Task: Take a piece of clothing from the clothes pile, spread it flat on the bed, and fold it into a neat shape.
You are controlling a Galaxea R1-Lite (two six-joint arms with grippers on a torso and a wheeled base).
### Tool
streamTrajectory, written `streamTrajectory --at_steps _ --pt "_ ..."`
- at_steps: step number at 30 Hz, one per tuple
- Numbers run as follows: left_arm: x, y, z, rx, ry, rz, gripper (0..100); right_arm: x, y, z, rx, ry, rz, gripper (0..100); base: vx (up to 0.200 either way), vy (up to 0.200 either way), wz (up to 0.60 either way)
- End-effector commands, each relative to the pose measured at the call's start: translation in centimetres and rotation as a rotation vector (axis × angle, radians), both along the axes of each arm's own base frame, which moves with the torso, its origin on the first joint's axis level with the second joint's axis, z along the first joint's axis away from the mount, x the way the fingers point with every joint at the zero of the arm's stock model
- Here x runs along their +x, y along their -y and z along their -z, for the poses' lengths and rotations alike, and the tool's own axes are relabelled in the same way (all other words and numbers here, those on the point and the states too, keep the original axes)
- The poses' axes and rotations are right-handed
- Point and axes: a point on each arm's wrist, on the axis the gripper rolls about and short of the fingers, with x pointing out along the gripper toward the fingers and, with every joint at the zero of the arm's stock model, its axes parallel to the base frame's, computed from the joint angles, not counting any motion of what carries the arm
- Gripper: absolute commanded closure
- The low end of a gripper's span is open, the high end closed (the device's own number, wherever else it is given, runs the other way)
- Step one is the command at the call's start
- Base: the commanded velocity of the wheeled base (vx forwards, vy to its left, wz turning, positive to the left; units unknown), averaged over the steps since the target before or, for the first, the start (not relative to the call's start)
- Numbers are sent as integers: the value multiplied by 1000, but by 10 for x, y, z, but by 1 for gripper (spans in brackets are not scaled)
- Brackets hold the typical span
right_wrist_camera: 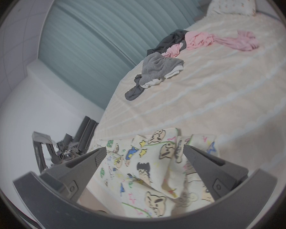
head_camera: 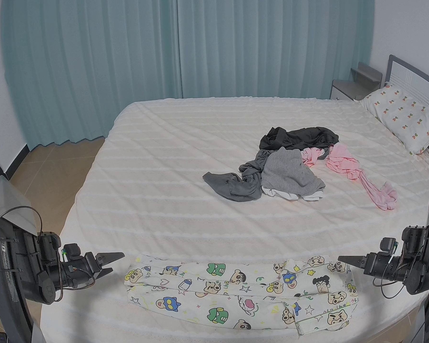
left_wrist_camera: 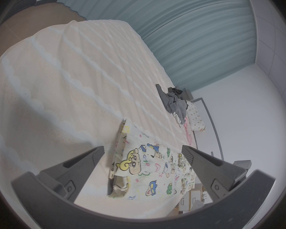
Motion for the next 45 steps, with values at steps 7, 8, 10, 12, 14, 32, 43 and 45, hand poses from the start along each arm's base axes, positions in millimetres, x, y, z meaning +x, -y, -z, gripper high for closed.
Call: streamTrajectory --at_steps 7,8,10,12,14,32,43,45 --pt "0 0 -9 12 45 1 0 0 -15 30 -23 -113 -47 0 0 0 0" --pt "0 1 -9 17 48 4 0 0 -15 31 -24 -113 -48 0 0 0 0" --pt "0 0 -9 28 52 8 0 1 -15 32 -23 -111 -50 0 0 0 0" --pt "-1 1 -8 35 53 13 0 1 -16 35 -23 -124 -56 0 0 0 0" --pt "-1 1 -7 37 52 16 0 2 -20 38 -26 -130 -68 0 0 0 0" --pt "-2 1 -3 69 61 32 0 -6 -23 33 -94 -131 -61 100 0 0 0" --pt "-2 1 -3 69 61 32 0 -15 -15 34 -150 -122 -73 100 0 0 0" --pt "-2 1 -3 69 61 32 0 -15 -14 34 -154 -120 -70 100 0 0 0"
